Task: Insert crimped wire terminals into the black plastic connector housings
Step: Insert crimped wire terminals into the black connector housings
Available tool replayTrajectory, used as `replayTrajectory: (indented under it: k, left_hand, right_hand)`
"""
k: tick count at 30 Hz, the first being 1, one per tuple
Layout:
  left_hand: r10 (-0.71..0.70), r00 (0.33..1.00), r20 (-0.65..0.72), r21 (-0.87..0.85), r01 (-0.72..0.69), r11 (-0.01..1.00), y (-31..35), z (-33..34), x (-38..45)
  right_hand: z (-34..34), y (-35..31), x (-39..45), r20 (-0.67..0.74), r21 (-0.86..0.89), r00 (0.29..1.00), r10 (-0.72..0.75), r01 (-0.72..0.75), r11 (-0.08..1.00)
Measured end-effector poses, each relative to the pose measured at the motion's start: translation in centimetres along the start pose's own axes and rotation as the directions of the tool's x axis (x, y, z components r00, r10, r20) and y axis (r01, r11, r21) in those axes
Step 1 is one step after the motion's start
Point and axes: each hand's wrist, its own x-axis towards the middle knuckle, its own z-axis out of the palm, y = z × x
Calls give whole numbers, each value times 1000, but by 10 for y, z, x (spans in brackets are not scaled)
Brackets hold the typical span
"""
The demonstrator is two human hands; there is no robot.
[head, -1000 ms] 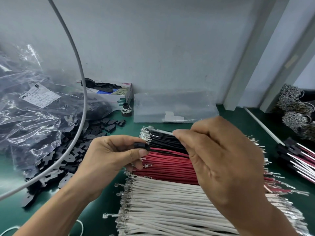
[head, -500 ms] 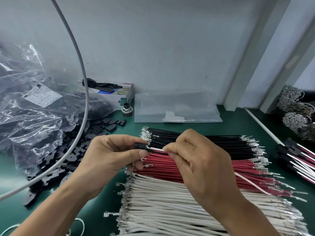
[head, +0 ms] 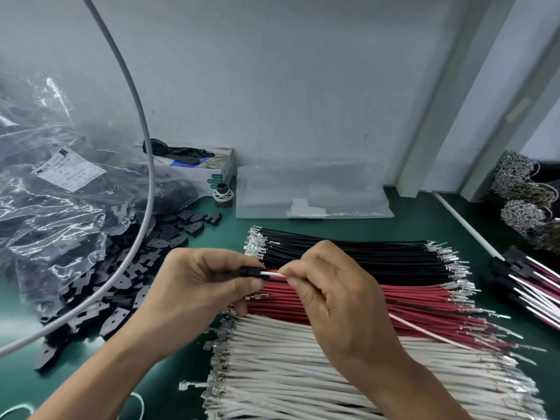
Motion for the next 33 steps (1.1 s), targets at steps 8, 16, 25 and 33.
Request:
replayTrajectory:
  k: [8, 16, 25, 33]
  left_hand:
    - [-2, 999, 49, 42, -1, 999, -2, 1, -1]
    - [55, 998, -11, 39, -55, 998, -2, 1, 0]
    - [121, 978, -168, 75, -109, 991, 0, -23, 9]
    - [96, 976, -193, 973, 178, 146, -37, -33, 19]
  right_hand:
    - [3, 0, -1, 14, 50, 1000, 10, -10, 999]
    - [2, 1, 3, -35, -28, 996, -81, 80, 996]
    - [-21, 19, 7, -86, -175, 995, 58, -73, 982]
    - [-100, 12, 42, -561, 409, 774, 293, -49, 911]
